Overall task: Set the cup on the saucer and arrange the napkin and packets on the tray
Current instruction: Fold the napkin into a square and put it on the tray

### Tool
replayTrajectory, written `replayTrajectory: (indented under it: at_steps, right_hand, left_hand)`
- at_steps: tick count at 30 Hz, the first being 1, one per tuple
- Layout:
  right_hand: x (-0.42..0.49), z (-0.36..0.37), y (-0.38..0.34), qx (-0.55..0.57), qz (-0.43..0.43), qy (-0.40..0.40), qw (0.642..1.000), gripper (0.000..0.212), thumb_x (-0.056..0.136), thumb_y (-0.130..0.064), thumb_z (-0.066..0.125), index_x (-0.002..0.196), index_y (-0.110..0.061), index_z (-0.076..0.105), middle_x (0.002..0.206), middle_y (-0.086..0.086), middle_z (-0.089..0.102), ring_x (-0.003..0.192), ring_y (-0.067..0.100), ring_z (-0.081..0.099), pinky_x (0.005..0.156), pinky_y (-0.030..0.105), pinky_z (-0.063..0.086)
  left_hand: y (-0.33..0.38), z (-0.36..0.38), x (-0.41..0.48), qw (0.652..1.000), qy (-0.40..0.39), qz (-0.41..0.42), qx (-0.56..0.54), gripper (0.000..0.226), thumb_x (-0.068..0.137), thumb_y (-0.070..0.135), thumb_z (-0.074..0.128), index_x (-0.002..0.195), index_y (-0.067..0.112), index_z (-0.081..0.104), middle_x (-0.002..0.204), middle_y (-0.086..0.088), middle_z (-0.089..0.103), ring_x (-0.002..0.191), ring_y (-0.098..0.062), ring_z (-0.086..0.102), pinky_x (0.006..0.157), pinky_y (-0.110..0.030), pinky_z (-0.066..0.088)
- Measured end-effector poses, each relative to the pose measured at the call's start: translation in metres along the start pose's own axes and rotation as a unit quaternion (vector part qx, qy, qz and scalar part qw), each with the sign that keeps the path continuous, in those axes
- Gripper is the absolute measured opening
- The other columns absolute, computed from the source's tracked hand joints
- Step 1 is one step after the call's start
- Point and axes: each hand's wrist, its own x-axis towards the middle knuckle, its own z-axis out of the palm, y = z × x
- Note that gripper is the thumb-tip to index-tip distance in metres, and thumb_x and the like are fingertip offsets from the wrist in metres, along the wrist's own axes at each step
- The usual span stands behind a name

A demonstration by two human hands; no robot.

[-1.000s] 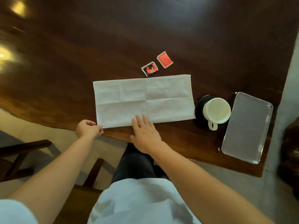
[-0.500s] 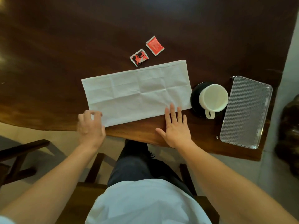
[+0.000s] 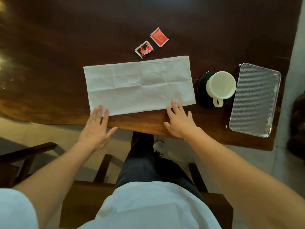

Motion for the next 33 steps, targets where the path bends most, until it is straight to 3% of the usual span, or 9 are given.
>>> replayTrajectory:
  at_steps: [10, 14, 17, 19, 22, 26, 29, 31, 33]
  right_hand:
    - [-0.011, 0.031, -0.041, 0.006, -0.016, 0.027, 0.999, 0.069, 0.104, -0.043, 0.036, 0.159, -0.017, 0.002, 0.167, 0.005, -0.01, 0.154, 0.026, -0.006, 0.12, 0.058, 0.012]
    - [-0.006, 0.038, -0.023, 0.038, 0.098, 0.062, 0.993, 0.071, 0.104, -0.051, 0.026, 0.158, -0.018, -0.006, 0.165, 0.005, -0.019, 0.152, 0.029, -0.014, 0.121, 0.057, 0.007]
    - [0.0, 0.035, -0.029, 0.104, 0.165, 0.14, 0.971, 0.069, 0.103, -0.047, 0.036, 0.157, -0.012, 0.011, 0.167, 0.004, 0.001, 0.151, 0.04, 0.005, 0.115, 0.05, 0.029]
    - [0.01, 0.025, -0.045, 0.204, 0.219, 0.223, 0.928, 0.062, 0.101, -0.037, 0.051, 0.151, -0.011, 0.025, 0.16, 0.008, 0.021, 0.142, 0.04, 0.026, 0.101, 0.043, 0.042]
    - [0.024, 0.009, -0.059, 0.399, 0.315, 0.29, 0.811, 0.061, 0.095, -0.024, 0.064, 0.147, -0.012, 0.034, 0.148, 0.014, 0.033, 0.123, 0.034, 0.046, 0.092, 0.039, 0.048]
    - [0.03, -0.014, -0.056, 0.618, 0.387, 0.3, 0.615, 0.029, 0.091, -0.01, 0.063, 0.12, -0.006, 0.063, 0.113, 0.012, 0.064, 0.089, 0.025, 0.059, 0.068, 0.031, 0.047]
    - [0.022, -0.035, -0.053, 0.743, 0.368, 0.257, 0.495, 0.028, 0.087, -0.003, 0.07, 0.114, -0.009, 0.065, 0.109, 0.012, 0.067, 0.092, 0.022, 0.065, 0.072, 0.032, 0.057]
    - [0.011, -0.051, -0.057, 0.781, 0.332, 0.246, 0.468, 0.032, 0.087, -0.004, 0.071, 0.117, -0.011, 0.062, 0.111, 0.01, 0.067, 0.097, 0.025, 0.067, 0.075, 0.036, 0.06]
    - [0.001, -0.068, -0.071, 0.786, 0.286, 0.258, 0.483, 0.036, 0.087, -0.004, 0.072, 0.121, -0.012, 0.061, 0.114, 0.009, 0.067, 0.099, 0.025, 0.068, 0.077, 0.034, 0.06]
  left_hand:
    - [-0.072, -0.035, 0.022, 0.997, -0.03, -0.055, -0.05, 0.091, 0.092, 0.071, 0.014, 0.154, 0.018, -0.024, 0.161, -0.001, -0.032, 0.15, -0.02, -0.022, 0.124, -0.05, 0.001]
    - [-0.075, -0.033, 0.024, 0.997, -0.038, -0.042, -0.046, 0.092, 0.092, 0.071, 0.018, 0.153, 0.018, -0.027, 0.159, -0.001, -0.036, 0.15, -0.022, -0.024, 0.124, -0.051, 0.0]
    - [-0.078, -0.033, 0.026, 0.997, -0.042, -0.035, -0.048, 0.094, 0.093, 0.07, 0.022, 0.154, 0.018, -0.026, 0.16, -0.002, -0.035, 0.15, -0.023, -0.023, 0.123, -0.051, 0.0]
    - [-0.078, -0.038, 0.026, 0.997, -0.053, -0.029, -0.051, 0.095, 0.094, 0.069, 0.026, 0.154, 0.016, -0.024, 0.161, -0.003, -0.033, 0.151, -0.025, -0.021, 0.123, -0.052, 0.003]
    - [-0.083, -0.041, 0.028, 0.998, -0.057, -0.01, -0.035, 0.096, 0.096, 0.065, 0.035, 0.156, 0.014, -0.021, 0.163, -0.005, -0.03, 0.153, -0.028, -0.018, 0.123, -0.053, 0.011]
    - [-0.094, -0.058, 0.026, 0.994, -0.096, 0.031, -0.047, 0.09, 0.099, 0.055, 0.041, 0.158, 0.015, -0.015, 0.165, -0.006, -0.027, 0.153, -0.028, -0.017, 0.122, -0.053, 0.018]
    - [-0.104, -0.059, 0.021, 0.993, -0.085, 0.06, -0.046, 0.084, 0.102, 0.047, 0.042, 0.159, 0.016, -0.012, 0.166, -0.004, -0.024, 0.153, -0.027, -0.016, 0.123, -0.051, 0.019]
    - [-0.107, -0.053, 0.016, 0.994, -0.058, 0.086, -0.021, 0.082, 0.102, 0.045, 0.042, 0.159, 0.015, -0.009, 0.167, -0.005, -0.019, 0.154, -0.03, -0.013, 0.123, -0.05, 0.02]
    - [-0.109, -0.047, 0.01, 0.995, -0.034, 0.098, -0.005, 0.079, 0.103, 0.041, 0.043, 0.16, 0.014, -0.005, 0.168, -0.006, -0.014, 0.154, -0.032, -0.009, 0.123, -0.049, 0.02]
